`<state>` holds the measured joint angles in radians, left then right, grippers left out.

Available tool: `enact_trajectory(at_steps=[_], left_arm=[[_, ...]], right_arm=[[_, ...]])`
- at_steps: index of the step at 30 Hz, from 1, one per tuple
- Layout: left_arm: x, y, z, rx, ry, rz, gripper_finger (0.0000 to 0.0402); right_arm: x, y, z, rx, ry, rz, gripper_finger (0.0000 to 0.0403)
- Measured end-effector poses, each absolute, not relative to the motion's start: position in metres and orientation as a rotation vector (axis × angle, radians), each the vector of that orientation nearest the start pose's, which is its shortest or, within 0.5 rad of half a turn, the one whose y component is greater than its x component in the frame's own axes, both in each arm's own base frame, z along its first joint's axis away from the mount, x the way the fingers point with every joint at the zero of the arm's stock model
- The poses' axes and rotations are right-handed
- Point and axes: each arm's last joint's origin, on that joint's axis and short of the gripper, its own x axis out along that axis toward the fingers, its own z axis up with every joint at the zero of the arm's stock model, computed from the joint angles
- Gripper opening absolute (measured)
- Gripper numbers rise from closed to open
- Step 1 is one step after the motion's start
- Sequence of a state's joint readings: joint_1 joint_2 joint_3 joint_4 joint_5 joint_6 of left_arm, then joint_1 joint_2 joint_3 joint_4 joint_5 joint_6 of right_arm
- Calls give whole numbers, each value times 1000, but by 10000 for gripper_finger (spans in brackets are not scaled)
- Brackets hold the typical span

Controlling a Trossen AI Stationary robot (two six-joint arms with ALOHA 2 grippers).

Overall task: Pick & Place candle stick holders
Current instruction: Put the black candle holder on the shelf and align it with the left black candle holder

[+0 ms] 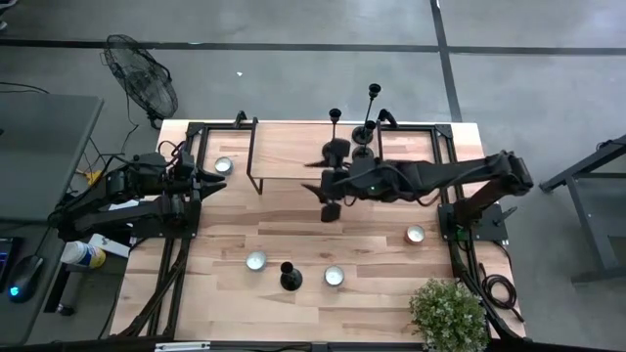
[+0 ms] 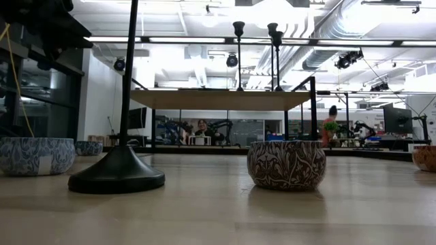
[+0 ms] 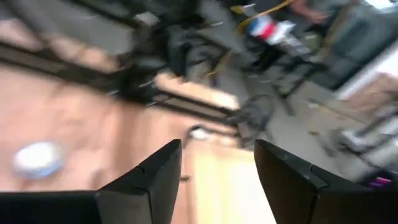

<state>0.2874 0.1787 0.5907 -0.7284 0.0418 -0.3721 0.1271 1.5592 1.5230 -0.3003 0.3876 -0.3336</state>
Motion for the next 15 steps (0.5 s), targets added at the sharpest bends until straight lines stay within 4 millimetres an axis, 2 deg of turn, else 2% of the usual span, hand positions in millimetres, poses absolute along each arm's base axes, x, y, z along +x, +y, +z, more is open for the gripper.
enact_trajectory(at_steps=[3,6,10,15], left_arm=[[51,14,273,-419,265,300,122],[51,14,273,-419,265,300,122],[51,14,273,-419,265,300,122],[51,14,273,-419,265,300,122]], right_arm=[[340,36,384,-367,377,-119,195],[324,37,369,-360,354,-102,195],[300,39,344,-361,327,-151,195],[270,36,330,-269,328,-213,195]])
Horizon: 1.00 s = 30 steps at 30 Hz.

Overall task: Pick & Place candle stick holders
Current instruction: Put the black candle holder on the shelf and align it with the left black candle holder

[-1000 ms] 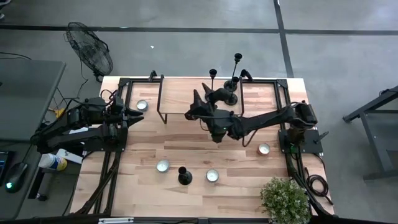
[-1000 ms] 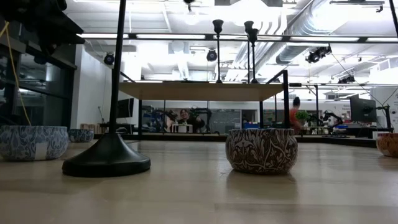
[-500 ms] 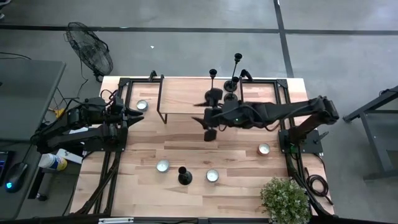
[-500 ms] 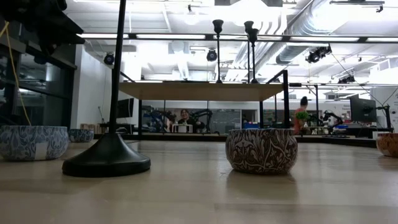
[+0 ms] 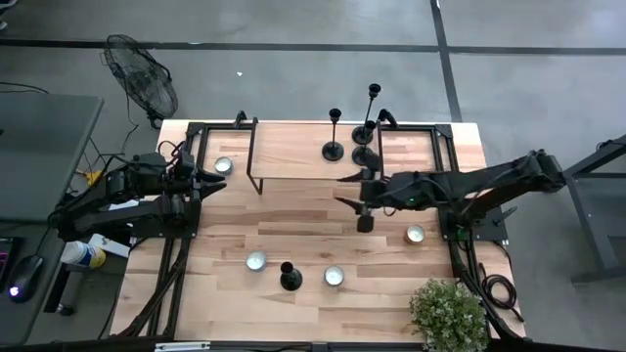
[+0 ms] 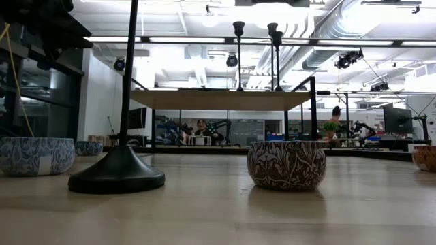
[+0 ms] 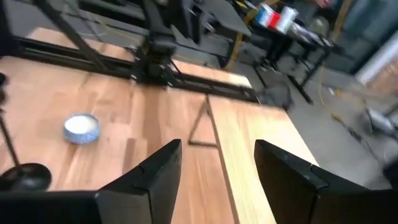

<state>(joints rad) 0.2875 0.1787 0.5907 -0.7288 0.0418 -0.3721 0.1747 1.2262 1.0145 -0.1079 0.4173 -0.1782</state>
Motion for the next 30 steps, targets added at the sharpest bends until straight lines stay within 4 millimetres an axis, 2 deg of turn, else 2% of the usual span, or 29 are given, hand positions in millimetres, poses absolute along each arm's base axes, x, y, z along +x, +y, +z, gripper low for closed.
enact_trajectory(at_steps=[7,16,20,30], left_arm=[[51,14,273,-419,265,300,122],[51,14,273,-419,265,300,122],[51,14,273,-419,265,300,122],[51,14,273,-419,265,300,122]], right_arm=[[239,38,308,-196,334,-268,195],[212,35,277,-116,263,-270,195],[203,32,272,-78,230,-273,195],[174,17,260,-190,204,-281,195]])
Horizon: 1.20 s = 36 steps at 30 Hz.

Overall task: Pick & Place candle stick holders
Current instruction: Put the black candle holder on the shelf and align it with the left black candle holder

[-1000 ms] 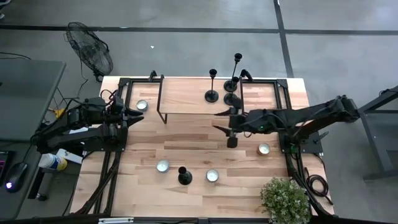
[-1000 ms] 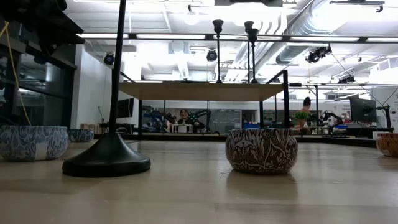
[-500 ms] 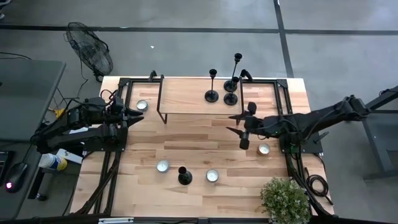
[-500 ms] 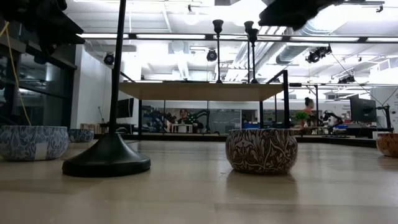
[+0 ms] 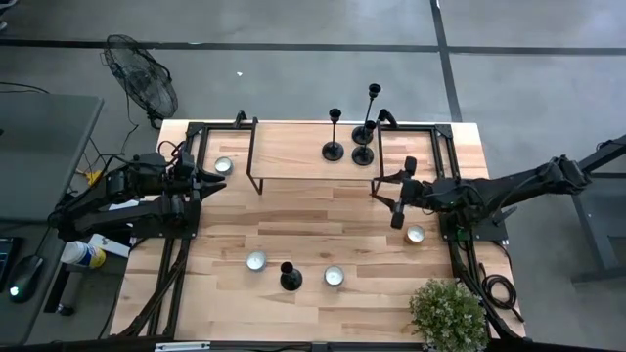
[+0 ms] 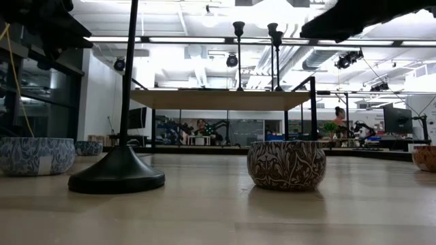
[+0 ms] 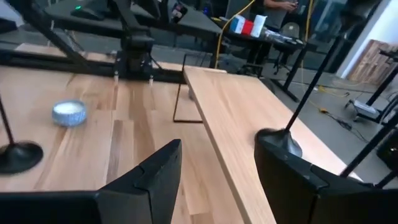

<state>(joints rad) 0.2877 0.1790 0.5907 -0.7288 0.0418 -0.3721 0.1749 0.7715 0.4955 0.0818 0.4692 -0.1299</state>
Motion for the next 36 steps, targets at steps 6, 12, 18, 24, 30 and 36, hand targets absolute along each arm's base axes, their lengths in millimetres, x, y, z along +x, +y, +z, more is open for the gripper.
enact_trajectory(at_steps=[6,12,18,24,30,36], left_arm=[[51,14,273,-419,265,300,122],[51,14,273,-419,265,300,122],[51,14,273,-419,266,300,122],[51,14,273,-416,263,310,122],[49,17,273,-378,255,421,122],[49,17,273,-375,257,420,122]], right_arm=[[160,13,248,-209,209,-215,195],[154,11,245,-198,191,-184,195],[153,9,244,-156,199,-258,195],[153,6,244,-161,201,-339,195],[153,6,244,-122,195,-365,195],[153,6,244,-106,191,-360,195]])
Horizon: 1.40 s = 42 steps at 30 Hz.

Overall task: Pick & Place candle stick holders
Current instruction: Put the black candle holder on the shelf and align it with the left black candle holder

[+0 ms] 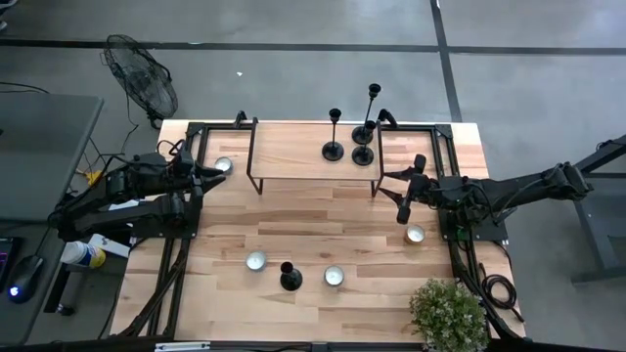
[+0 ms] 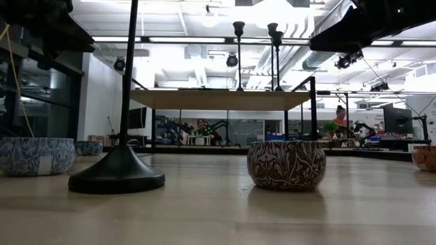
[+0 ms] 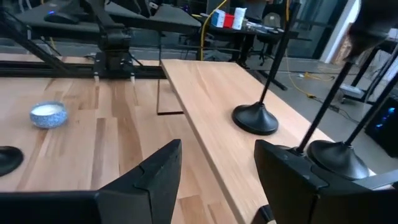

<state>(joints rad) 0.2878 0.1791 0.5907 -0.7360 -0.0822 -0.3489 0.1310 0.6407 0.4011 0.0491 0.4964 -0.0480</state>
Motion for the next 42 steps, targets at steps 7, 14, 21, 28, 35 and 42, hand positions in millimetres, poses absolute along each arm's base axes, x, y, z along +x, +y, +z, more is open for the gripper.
enact_trajectory(at_steps=[7,14,21,28,35,42], left_arm=[[50,17,273,-376,257,419,122],[51,18,277,-412,203,428,122],[51,18,277,-443,196,427,122],[55,19,286,-519,93,409,122],[71,22,294,-626,39,363,122],[109,22,294,-603,193,-13,122]], right_arm=[[153,7,244,-33,179,-350,195],[153,7,244,2,174,-337,195],[153,8,243,34,179,-303,195],[154,10,244,67,172,-228,195],[154,11,244,72,174,-201,195],[154,11,244,63,174,-200,195]])
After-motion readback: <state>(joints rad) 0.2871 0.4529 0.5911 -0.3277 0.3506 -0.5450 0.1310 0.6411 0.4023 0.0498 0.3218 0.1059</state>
